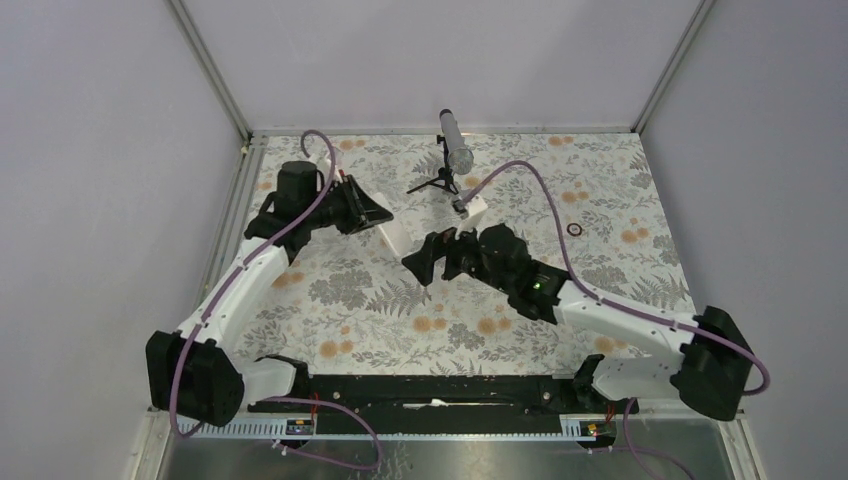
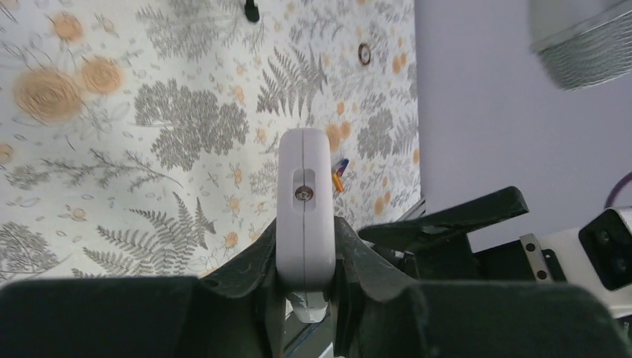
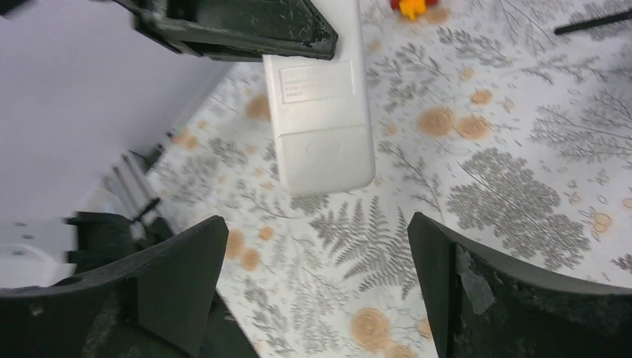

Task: Load the batteries into the remote control

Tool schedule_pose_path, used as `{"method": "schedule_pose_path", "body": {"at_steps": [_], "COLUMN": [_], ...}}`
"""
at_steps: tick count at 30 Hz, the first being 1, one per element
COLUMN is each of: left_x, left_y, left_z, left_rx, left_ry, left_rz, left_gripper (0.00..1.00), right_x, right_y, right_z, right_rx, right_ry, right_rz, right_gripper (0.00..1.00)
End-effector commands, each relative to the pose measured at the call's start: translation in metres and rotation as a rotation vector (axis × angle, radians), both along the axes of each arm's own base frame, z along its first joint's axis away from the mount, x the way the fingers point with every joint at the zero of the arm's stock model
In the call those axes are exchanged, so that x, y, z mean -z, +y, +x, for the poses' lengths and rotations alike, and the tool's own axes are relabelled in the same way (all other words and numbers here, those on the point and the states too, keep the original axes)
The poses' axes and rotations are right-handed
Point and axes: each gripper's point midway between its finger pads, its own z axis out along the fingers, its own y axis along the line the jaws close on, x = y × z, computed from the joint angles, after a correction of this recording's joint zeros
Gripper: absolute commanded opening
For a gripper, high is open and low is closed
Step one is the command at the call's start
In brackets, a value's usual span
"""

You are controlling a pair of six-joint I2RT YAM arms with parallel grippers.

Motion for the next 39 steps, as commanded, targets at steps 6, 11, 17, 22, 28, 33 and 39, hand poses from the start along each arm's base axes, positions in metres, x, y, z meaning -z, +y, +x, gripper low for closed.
{"method": "schedule_pose_path", "body": {"at_steps": [6,11,17,22,28,33,39], "left_x": [-0.093,-0.119,-0.127,-0.129,-0.133,-0.134,-0.136], "left_y": [0.010,0.007,0.007,0.006,0.005,0.004,0.004], "left_z": [-0.006,-0.015,-0.017,-0.018,-0.022,-0.024,-0.027], "left_rx": [0.076,0.102,0.081,0.073,0.089,0.097,0.102], "left_ry": [-0.306,-0.387,-0.372,-0.353,-0.334,-0.320,-0.316], "left_rz": [-0.243,-0.319,-0.391,-0.434,-0.454,-0.466,-0.480], "left_gripper": [0.00,0.00,0.00,0.00,0.00,0.00,0.00], "right_x": [-0.088,-0.108,-0.120,-0.120,-0.124,-0.128,-0.124], "right_y": [-0.020,-0.008,0.008,0.015,0.020,0.025,0.028], "right_z": [0.017,0.016,0.012,0.013,0.016,0.021,0.026], "right_rx": [0.055,0.001,-0.094,-0.119,-0.136,-0.144,-0.130], "right_ry": [0.221,0.305,0.355,0.377,0.379,0.387,0.398], "right_rz": [0.507,0.632,0.704,0.721,0.754,0.778,0.773], "right_gripper": [1.00,0.99,0.89,0.76,0.80,0.80,0.76]}}
